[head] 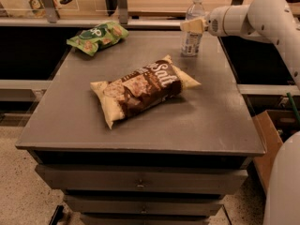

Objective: Move blue plastic bottle near green rice chip bag

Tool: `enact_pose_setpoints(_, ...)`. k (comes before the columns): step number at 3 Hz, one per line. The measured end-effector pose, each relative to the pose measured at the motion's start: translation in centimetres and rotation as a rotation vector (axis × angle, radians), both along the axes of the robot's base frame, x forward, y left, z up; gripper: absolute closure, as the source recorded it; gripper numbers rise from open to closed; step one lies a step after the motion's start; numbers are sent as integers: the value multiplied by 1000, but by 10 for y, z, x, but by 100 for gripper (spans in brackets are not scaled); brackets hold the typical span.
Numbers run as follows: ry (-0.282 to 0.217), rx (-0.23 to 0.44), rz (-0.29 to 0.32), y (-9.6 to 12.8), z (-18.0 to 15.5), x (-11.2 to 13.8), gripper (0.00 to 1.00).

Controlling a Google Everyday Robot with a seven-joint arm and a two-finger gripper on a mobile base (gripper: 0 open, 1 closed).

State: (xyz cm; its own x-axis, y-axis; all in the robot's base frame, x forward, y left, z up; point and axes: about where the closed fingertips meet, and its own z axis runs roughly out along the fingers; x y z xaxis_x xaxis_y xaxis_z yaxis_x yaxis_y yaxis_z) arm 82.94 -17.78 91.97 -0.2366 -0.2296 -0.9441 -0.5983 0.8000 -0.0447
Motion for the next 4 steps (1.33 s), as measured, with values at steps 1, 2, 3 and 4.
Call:
enact_pose_setpoints(1,-54,59,8,-12,5,14,64)
enact_pose_setpoints(2,-63,51,16,-7,9,23,87)
enact_pose_setpoints(3,-35,-24,57,6,16,20,100)
enact_pose_setpoints(4,-9,-111,144,23,16,10,100)
